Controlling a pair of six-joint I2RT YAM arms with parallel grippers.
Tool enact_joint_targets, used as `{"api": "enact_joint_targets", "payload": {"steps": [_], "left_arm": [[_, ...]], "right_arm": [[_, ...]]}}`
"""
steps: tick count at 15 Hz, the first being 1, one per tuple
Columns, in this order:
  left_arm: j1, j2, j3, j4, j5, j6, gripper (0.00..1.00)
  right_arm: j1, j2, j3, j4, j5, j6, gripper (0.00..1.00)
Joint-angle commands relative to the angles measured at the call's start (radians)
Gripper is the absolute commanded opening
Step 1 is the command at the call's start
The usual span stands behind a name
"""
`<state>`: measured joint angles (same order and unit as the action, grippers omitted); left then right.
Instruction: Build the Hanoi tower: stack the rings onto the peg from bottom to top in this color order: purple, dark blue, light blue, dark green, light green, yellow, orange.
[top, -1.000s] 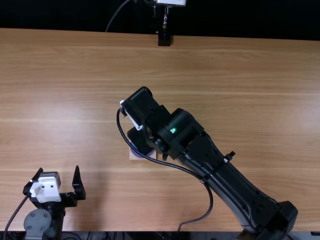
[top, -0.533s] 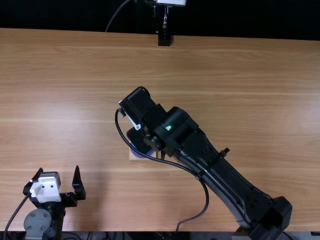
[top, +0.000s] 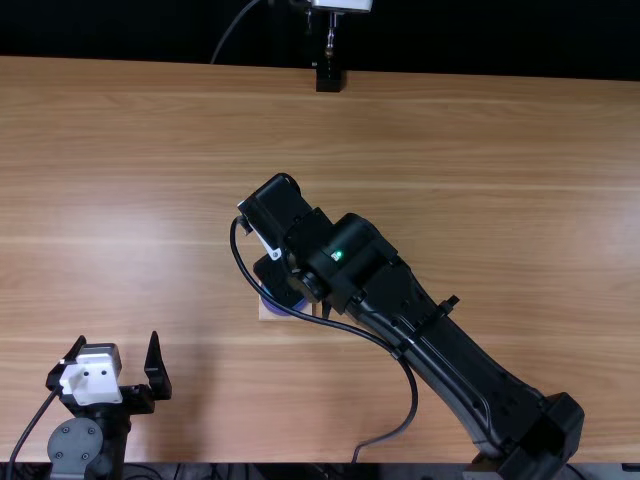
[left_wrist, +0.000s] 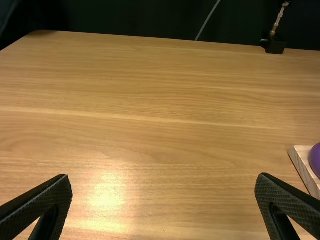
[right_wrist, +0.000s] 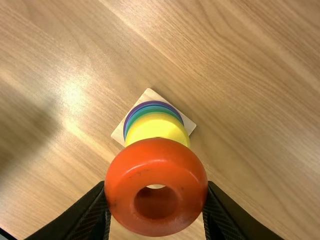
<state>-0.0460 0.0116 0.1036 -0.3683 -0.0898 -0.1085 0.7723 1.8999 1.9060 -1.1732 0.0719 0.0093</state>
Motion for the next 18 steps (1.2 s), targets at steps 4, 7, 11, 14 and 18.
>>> {"api": "enact_joint_targets", "payload": {"steps": [4, 7, 11, 14, 18], "left_arm": [[-0.006, -0.012, -0.104, -0.077, 0.001, 0.004, 1.00], [-0.006, -0.012, -0.104, -0.077, 0.001, 0.004, 1.00], [-0.006, -0.012, -0.104, -0.077, 0.001, 0.004, 1.00], [-0.006, -0.012, -0.104, -0.077, 0.001, 0.004, 1.00], [-0.006, -0.012, -0.104, -0.077, 0.001, 0.004, 1.00]], "right_arm": [[0.001, 0.028, -0.018, 0.000, -0.002, -0.002, 0.00], [-0.001, 0.059, -0.036, 0.001, 0.002, -0.004, 0.00], [-0.002, 0.059, -0.039, 0.001, 0.002, -0.004, 0.00], [-0.004, 0.059, -0.022, -0.035, 0.002, 0.007, 0.72], [-0.004, 0.054, 0.025, -0.070, -0.002, 0.009, 1.00]]}}
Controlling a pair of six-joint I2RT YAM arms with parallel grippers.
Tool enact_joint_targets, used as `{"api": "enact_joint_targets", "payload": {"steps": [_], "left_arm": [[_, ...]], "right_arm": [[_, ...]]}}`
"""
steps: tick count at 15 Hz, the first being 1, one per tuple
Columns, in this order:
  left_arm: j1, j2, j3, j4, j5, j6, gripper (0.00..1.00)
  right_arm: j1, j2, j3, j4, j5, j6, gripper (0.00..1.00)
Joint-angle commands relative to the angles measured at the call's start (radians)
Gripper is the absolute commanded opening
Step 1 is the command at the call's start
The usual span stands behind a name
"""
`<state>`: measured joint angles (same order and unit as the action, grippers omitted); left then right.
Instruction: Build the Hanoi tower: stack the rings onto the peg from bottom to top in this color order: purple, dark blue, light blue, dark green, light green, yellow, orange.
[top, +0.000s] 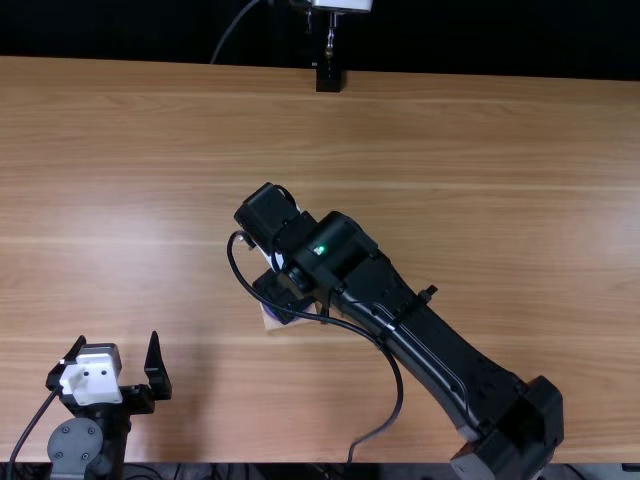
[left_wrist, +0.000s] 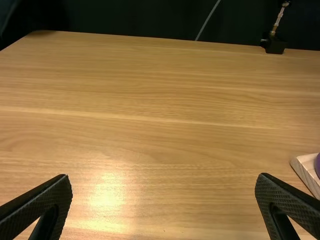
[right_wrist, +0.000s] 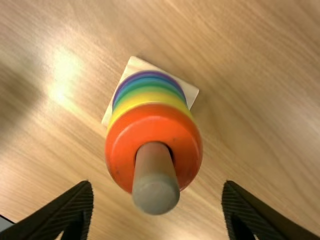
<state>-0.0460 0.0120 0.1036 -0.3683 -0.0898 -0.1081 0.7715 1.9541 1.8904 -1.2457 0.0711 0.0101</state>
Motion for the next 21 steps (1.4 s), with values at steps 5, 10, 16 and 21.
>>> {"api": "enact_joint_targets", "payload": {"steps": [5, 10, 16, 21], "left_arm": [[-0.006, -0.012, -0.104, -0.077, 0.001, 0.003, 1.00], [-0.006, -0.012, -0.104, -0.077, 0.001, 0.003, 1.00], [-0.006, -0.012, -0.104, -0.077, 0.001, 0.003, 1.00], [-0.006, -0.012, -0.104, -0.077, 0.001, 0.003, 1.00]], "right_arm": [[-0.003, -0.146, 0.119, 0.059, 0.002, 0.005, 1.00], [-0.167, -0.503, -0.241, 0.431, 0.144, 0.005, 1.00], [-0.526, -0.957, -0.832, 0.981, 0.069, 0.005, 1.00], [-0.701, -1.374, -1.261, 1.200, 0.017, -0.005, 1.00]]}}
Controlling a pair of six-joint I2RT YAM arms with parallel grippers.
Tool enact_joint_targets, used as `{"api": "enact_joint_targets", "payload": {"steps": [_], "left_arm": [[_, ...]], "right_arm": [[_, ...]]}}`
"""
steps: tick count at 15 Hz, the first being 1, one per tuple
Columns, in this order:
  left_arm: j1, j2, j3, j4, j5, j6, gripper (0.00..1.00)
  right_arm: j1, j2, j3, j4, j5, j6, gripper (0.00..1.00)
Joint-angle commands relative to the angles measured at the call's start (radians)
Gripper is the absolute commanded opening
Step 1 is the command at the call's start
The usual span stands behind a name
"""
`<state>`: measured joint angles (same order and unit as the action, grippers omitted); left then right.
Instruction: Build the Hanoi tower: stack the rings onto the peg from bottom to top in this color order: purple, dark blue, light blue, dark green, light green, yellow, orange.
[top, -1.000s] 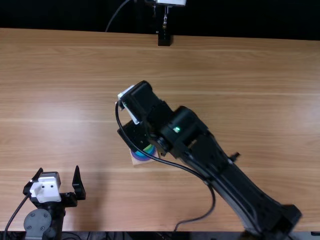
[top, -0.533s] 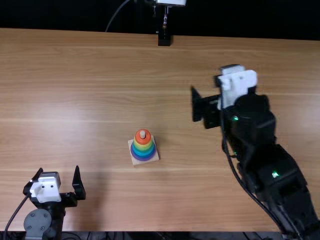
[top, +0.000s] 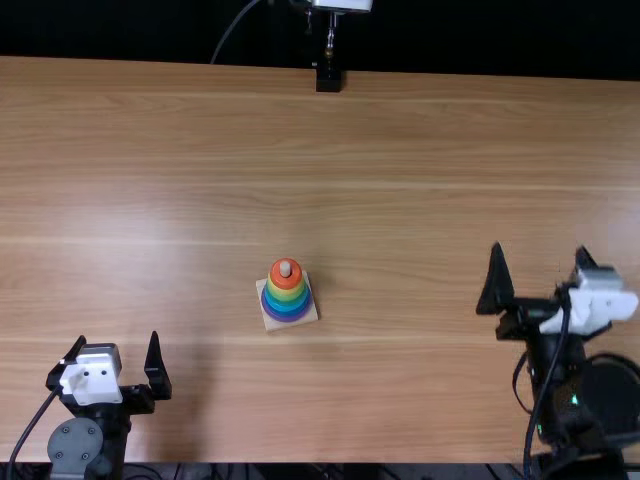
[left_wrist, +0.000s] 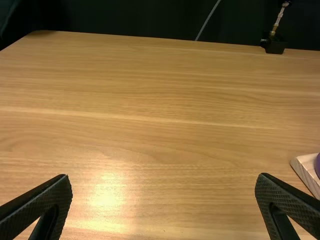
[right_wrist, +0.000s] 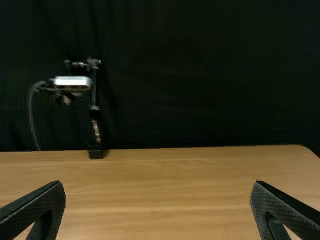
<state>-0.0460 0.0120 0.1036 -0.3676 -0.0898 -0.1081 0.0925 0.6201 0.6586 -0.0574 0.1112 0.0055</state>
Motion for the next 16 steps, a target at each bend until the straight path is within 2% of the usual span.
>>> {"api": "enact_joint_targets", "payload": {"steps": [1, 3, 4, 10, 11, 12, 13, 16], "left_arm": [[-0.006, -0.012, -0.104, -0.078, 0.001, 0.003, 1.00], [-0.006, -0.012, -0.104, -0.078, 0.001, 0.003, 1.00], [-0.006, -0.012, -0.104, -0.078, 0.001, 0.003, 1.00], [-0.006, -0.012, -0.104, -0.078, 0.001, 0.003, 1.00], [-0.006, -0.012, -0.104, -0.078, 0.001, 0.003, 1.00], [-0.006, -0.012, -0.104, -0.078, 0.001, 0.003, 1.00], [-0.006, -0.012, -0.104, -0.078, 0.001, 0.003, 1.00], [-0.006, -0.012, -0.104, -0.078, 0.001, 0.003, 1.00]], "right_arm": [[-0.045, -0.148, -0.100, 0.008, -0.052, -0.004, 1.00], [-0.073, -0.309, -0.228, 0.007, -0.177, -0.007, 1.00], [-0.085, -0.373, -0.277, 0.008, -0.192, -0.007, 1.00], [-0.128, -0.609, -0.507, 0.007, -0.189, -0.006, 1.00], [-0.128, -0.620, -0.525, 0.001, -0.179, -0.006, 1.00], [-0.129, -0.620, -0.539, 0.001, -0.157, -0.006, 1.00], [-0.131, -0.620, -0.557, 0.001, -0.146, -0.006, 1.00], [-0.129, -0.620, -0.590, -0.001, -0.150, -0.007, 1.00]]}}
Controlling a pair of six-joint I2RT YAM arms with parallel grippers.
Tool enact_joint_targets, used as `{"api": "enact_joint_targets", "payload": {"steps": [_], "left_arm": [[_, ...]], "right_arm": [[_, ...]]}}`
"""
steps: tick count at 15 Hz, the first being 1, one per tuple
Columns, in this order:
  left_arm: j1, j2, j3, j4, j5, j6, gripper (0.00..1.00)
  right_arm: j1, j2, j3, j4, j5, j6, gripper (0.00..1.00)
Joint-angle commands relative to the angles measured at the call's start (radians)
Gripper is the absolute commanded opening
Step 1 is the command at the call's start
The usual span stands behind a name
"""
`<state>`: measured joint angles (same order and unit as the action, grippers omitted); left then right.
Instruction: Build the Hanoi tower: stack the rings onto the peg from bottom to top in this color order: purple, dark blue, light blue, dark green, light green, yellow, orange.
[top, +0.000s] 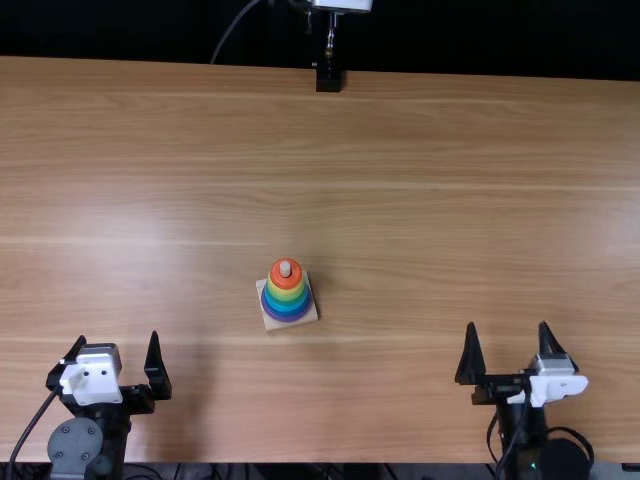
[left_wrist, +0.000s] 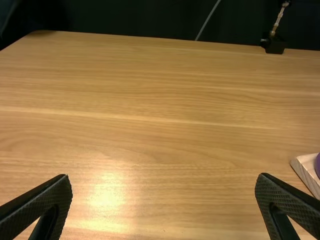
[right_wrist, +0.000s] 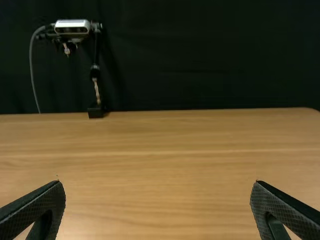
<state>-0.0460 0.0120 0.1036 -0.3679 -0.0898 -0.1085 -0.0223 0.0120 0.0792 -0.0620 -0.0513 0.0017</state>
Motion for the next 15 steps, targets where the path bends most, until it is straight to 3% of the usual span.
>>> {"api": "enact_joint_targets", "payload": {"steps": [1, 2, 4, 7, 12, 15], "left_arm": [[-0.006, -0.012, -0.104, -0.078, 0.001, 0.004, 1.00], [-0.006, -0.012, -0.104, -0.078, 0.001, 0.004, 1.00], [-0.006, -0.012, -0.104, -0.078, 0.001, 0.004, 1.00], [-0.006, -0.012, -0.104, -0.078, 0.001, 0.004, 1.00], [-0.006, -0.012, -0.104, -0.078, 0.001, 0.004, 1.00], [-0.006, -0.012, -0.104, -0.078, 0.001, 0.004, 1.00]], "right_arm": [[-0.014, -0.012, -0.025, 0.006, 0.011, -0.004, 1.00], [-0.014, -0.012, -0.035, 0.004, 0.005, -0.004, 1.00], [-0.011, -0.012, -0.052, 0.006, -0.028, -0.005, 1.00], [-0.010, -0.012, -0.064, -0.015, -0.026, -0.004, 1.00], [-0.013, -0.012, -0.064, -0.223, -0.026, -0.004, 1.00], [-0.013, -0.012, -0.064, -0.224, -0.026, -0.002, 1.00]]}}
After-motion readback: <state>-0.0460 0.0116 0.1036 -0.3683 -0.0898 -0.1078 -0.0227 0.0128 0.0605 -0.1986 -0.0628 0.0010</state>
